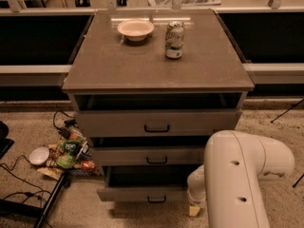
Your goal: Open bottom drawer
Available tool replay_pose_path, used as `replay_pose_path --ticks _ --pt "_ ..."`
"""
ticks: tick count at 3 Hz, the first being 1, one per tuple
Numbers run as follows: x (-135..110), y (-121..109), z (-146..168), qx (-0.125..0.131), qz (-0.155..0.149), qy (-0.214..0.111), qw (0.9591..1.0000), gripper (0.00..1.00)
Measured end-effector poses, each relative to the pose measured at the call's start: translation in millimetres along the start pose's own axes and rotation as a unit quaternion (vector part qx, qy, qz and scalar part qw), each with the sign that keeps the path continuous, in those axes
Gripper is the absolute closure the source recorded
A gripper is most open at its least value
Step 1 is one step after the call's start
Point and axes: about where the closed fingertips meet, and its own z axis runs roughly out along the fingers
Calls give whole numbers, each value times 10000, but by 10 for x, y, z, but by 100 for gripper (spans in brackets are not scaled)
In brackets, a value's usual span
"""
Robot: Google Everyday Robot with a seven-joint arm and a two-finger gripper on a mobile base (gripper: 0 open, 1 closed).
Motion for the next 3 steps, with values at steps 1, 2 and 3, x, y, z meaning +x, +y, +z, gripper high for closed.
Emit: replay_pose_path --ticks 1,2,3 --pt "123 190 -19 -167 97 157 9997 65" --pt "122 192 -48 -167 97 157 9997 88" --pt "124 208 -35 -182 95 160 9997 87"
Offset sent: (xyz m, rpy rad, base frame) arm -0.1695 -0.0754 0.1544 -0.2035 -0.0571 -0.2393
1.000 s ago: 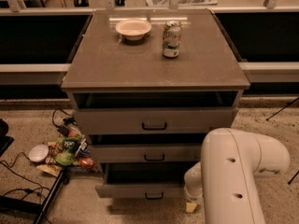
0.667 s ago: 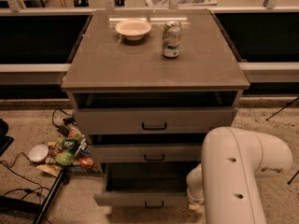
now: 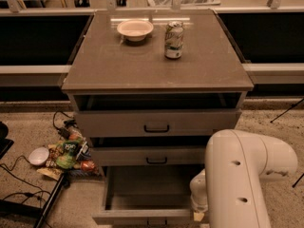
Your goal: Open bottom drawer
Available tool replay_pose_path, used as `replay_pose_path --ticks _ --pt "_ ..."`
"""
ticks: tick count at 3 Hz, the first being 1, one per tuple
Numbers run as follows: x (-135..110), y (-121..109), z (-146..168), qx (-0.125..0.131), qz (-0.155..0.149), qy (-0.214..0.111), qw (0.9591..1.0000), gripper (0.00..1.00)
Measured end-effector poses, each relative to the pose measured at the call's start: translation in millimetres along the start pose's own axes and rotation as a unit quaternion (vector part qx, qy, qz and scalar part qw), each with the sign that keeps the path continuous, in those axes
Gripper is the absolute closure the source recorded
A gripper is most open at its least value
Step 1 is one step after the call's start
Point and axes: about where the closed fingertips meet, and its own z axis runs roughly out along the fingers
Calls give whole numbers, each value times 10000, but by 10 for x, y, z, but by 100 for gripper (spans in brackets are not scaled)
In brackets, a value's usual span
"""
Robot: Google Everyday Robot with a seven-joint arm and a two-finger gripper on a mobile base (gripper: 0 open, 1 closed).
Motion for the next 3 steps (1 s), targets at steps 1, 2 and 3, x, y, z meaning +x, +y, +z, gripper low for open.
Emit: replay_pose_path --ticks 1,2,3 --pt "2 15 13 -14 -1 2 10000 64" --pt "5 29 25 -28 -1 4 10000 41" --pt "12 60 52 -58 0 8 10000 0"
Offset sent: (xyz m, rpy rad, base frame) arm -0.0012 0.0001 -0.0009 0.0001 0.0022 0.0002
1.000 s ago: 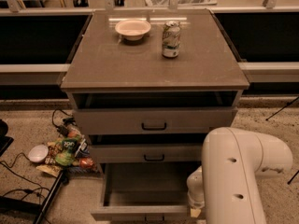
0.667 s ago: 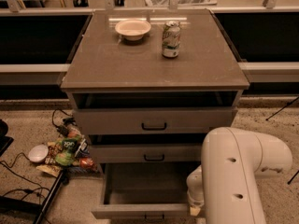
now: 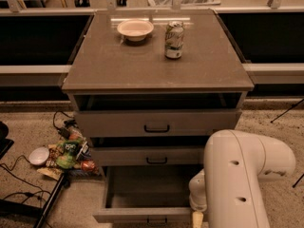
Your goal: Open bottom drawer
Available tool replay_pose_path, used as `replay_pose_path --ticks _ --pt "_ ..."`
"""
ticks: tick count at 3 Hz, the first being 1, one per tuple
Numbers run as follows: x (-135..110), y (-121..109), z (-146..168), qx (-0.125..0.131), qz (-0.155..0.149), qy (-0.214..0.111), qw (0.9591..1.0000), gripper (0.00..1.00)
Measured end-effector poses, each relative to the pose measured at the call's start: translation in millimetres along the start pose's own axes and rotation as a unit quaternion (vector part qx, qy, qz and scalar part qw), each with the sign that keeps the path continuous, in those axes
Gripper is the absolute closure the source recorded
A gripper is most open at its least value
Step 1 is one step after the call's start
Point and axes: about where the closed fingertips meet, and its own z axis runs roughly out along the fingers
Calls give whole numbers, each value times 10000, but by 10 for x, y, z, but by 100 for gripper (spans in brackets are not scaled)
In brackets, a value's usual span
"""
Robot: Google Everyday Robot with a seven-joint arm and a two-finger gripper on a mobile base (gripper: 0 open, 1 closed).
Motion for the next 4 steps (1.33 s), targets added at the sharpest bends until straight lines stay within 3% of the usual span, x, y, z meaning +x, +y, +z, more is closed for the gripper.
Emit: replay_pose_path --ticks 1,2,3,4 --pt "9 29 22 -23 1 -43 10000 0" --pt "118 598 191 -374 314 -260 9985 25" --pt "178 928 208 -554 436 -374 9968 49" --pt "178 928 208 -554 436 -374 9968 72"
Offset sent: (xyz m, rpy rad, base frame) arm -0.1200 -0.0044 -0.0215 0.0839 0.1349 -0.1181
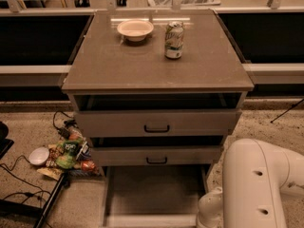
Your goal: Open bottom drawer
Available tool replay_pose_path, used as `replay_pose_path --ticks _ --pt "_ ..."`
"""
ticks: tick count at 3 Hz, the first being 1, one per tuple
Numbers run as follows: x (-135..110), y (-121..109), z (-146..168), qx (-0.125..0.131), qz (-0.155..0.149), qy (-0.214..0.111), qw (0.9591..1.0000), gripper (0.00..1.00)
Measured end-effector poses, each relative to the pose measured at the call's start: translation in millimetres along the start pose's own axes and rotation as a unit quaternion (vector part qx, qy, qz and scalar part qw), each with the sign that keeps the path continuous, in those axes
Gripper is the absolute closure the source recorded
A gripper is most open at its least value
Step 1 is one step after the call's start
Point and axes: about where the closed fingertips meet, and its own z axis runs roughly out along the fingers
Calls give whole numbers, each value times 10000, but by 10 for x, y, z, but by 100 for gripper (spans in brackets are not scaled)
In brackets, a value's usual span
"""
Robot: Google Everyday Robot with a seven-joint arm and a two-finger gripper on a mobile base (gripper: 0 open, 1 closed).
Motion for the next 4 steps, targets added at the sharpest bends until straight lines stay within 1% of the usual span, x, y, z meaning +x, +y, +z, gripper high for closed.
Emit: replay_pose_path --ticks 1,2,3,4 --pt "42 76 -42 28 61 9 10000 95" --pt "43 75 -35 28 61 9 10000 0" --pt "43 75 -35 27 61 9 10000 0" --pt "152 286 94 -215 67 20 9997 0"
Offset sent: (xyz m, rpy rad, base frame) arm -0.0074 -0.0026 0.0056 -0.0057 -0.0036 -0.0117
